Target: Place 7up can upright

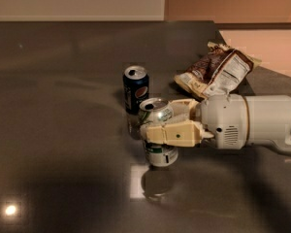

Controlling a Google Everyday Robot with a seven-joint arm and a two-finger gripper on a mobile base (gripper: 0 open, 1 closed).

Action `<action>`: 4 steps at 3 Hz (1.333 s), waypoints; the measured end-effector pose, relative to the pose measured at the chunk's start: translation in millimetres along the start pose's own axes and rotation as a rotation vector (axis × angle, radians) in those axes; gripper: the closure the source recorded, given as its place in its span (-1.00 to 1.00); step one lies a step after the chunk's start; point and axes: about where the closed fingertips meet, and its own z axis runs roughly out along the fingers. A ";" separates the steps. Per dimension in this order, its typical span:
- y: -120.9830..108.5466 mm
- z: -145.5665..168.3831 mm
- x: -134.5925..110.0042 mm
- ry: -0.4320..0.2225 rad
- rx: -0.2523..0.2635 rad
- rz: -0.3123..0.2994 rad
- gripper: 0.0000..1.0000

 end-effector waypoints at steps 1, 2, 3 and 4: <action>-10.8 -3.7 -10.9 0.016 0.023 0.009 1.00; -20.1 -6.0 -21.2 0.019 0.024 -0.002 1.00; -22.9 -8.6 -27.2 0.023 0.029 -0.034 1.00; -19.7 -8.4 -30.2 0.040 0.035 -0.079 0.80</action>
Offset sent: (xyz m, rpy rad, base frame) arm -0.0394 -0.0115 -0.0231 -0.0624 -0.5333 0.1164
